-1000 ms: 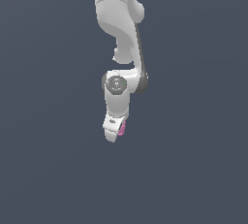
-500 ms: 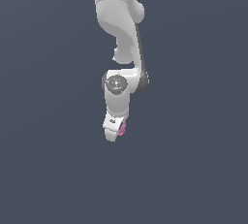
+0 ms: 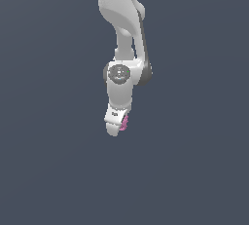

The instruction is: Pick up the object and move it to a goal position.

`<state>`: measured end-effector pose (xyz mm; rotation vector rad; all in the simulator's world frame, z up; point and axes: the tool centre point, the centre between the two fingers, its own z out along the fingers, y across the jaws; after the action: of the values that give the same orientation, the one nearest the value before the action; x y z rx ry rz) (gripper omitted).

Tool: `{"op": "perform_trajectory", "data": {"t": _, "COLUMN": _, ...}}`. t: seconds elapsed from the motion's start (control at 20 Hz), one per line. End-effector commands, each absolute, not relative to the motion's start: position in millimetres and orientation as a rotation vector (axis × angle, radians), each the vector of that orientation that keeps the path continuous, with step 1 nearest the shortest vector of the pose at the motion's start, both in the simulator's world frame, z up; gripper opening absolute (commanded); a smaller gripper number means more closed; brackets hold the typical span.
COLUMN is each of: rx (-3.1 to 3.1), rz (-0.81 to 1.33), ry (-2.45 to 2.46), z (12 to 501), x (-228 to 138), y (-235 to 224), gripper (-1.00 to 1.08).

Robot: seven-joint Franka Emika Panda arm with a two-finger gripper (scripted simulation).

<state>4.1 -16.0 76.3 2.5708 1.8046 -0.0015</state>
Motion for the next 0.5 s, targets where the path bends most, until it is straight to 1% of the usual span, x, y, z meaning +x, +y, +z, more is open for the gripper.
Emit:
{"op": "perform_trajectory", "data": {"t": 0.0, "rx": 2.569, "rz": -0.001, "ry": 1.804, "z": 92, "x": -1, "y": -13, "gripper": -1.00}}
{"op": "perform_trajectory", "data": {"t": 0.45, "rx": 2.568, "rz": -0.003, "ry": 1.805, "z": 171, "x": -29, "y": 5, "gripper": -1.00}}
